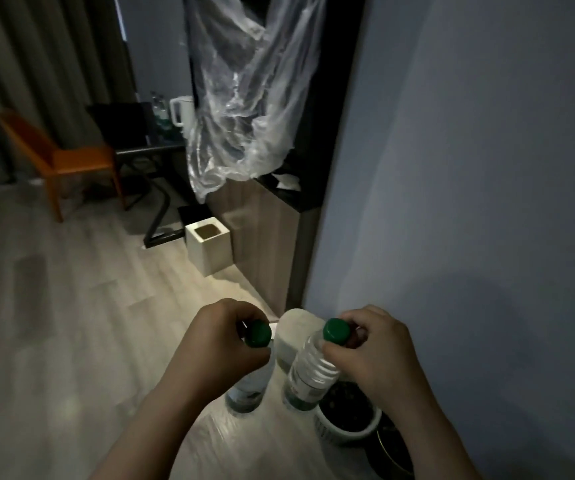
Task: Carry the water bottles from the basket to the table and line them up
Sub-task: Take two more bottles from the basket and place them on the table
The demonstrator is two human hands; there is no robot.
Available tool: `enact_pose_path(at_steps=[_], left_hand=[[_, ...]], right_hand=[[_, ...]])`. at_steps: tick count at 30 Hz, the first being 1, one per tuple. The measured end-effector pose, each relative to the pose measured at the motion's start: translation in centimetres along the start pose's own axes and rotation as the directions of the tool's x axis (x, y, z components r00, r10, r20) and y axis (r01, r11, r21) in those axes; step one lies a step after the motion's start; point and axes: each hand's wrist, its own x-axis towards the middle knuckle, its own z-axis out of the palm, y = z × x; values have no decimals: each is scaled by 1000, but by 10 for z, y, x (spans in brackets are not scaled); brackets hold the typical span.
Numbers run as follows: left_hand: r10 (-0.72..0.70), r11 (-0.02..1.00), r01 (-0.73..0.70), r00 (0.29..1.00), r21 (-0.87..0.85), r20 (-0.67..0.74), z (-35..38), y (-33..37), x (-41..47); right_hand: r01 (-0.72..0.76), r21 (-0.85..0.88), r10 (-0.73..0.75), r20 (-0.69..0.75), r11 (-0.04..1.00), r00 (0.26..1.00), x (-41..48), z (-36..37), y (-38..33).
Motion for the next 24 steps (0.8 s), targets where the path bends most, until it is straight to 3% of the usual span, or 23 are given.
enact_pose_path(at_steps=[6, 14, 24], left_hand=[[-152, 988, 152, 981, -10, -118, -39, -52, 24], [-285, 954, 299, 911, 1, -297, -78, -100, 85], [-409, 896, 444, 799, -25, -440, -120, -158, 143]], right_hand=[[108, 10, -108, 167, 994, 980, 67, 65, -31], [258, 130, -288, 362, 957, 887, 182, 149, -63], [323, 272, -417, 465, 907, 780, 283, 239, -98]])
